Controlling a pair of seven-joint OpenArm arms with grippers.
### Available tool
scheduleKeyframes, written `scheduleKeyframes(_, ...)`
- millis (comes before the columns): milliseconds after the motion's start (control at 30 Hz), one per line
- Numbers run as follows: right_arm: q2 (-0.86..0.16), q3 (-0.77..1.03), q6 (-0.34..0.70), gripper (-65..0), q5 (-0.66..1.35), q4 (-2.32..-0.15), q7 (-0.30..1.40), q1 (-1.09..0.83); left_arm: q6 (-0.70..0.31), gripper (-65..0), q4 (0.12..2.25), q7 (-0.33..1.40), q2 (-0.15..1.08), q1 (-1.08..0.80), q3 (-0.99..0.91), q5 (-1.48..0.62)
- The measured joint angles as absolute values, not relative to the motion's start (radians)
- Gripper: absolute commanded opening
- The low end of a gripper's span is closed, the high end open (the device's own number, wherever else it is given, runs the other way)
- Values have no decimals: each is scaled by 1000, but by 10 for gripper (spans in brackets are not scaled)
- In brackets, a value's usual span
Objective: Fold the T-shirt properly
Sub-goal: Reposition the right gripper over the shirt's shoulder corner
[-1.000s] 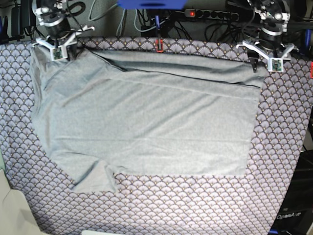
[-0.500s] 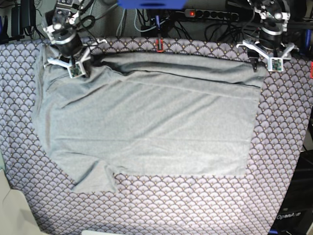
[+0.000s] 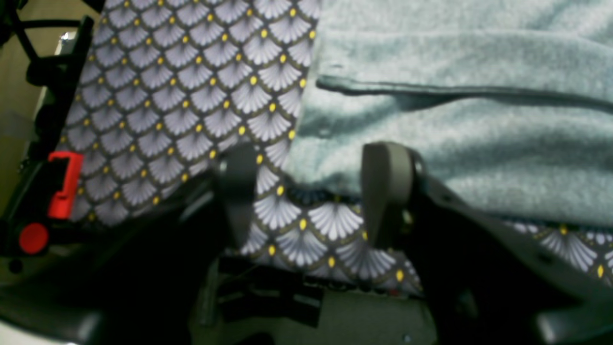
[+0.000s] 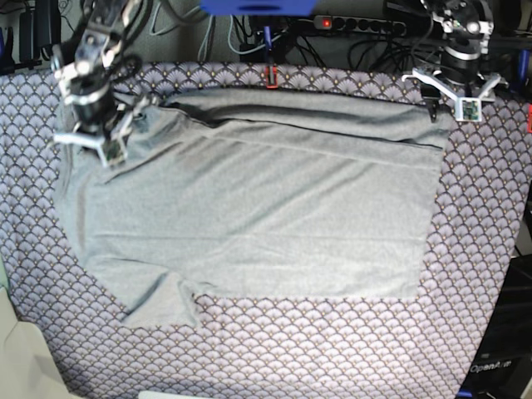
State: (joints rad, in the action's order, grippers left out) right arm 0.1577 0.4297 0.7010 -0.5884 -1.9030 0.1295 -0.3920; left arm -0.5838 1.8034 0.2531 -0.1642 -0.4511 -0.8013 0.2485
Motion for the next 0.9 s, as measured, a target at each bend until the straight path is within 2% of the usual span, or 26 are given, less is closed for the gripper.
scheduleKeyframes(133,161,421,706,-586,-591,-1903,47,-472,-584,-315,1803,257,-164,-447,-803,247)
scheduleKeyframes(300,159,369,703,-485,-591,-1905,-66,-557,-584,-315,1802,256,-162,-416,-801,247)
scheduleKeyframes(367,160,363,702,-468,-594,-1905,-120,-588,-584,-315,1802,257,-164,-419,-800,246)
scheduleKeyframes(900,158,346,702,-461,-595,-1854,-171,-616,-584,-315,1802,257,-164,-432,-803,250)
